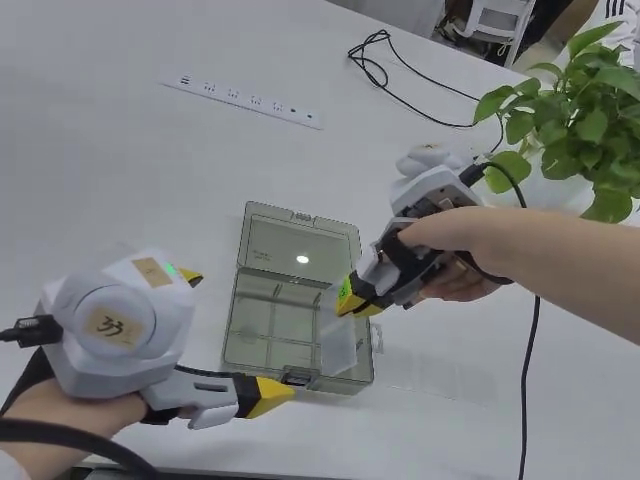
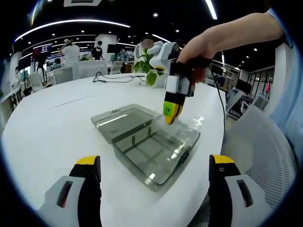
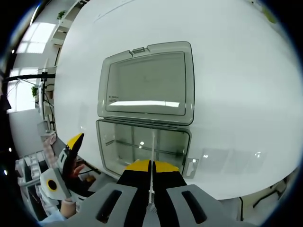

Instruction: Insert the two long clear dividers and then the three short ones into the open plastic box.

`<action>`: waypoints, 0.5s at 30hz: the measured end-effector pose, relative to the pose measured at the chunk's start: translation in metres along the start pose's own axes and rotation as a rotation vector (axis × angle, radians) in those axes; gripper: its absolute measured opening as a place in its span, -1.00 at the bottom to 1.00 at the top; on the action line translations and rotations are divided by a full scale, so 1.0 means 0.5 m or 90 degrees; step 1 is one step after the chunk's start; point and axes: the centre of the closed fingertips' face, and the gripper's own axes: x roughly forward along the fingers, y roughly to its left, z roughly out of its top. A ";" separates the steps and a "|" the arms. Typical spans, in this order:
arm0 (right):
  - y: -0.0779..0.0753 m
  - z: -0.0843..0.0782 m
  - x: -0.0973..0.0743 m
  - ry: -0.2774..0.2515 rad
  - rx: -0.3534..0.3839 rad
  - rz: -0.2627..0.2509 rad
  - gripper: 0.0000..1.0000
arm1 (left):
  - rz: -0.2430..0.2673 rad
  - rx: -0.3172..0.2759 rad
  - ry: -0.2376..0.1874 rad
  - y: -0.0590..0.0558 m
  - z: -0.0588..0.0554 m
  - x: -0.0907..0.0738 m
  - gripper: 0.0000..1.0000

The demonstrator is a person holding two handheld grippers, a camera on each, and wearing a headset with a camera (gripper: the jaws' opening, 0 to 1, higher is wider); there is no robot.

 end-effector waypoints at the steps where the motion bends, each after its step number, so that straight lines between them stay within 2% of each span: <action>1: -0.001 0.002 0.000 0.001 0.000 0.000 -0.97 | 0.000 0.000 0.000 0.000 0.000 0.000 0.94; 6: -0.003 0.007 0.002 0.004 0.005 -0.002 -0.97 | -0.001 -0.001 -0.001 0.000 0.000 0.001 0.93; 12: 0.012 -0.018 0.000 0.009 0.003 -0.008 -0.96 | -0.002 -0.003 -0.002 -0.002 0.000 0.002 0.93; 15: 0.009 -0.014 0.002 0.011 -0.005 -0.013 -0.96 | -0.003 -0.005 -0.002 -0.002 -0.002 0.002 0.92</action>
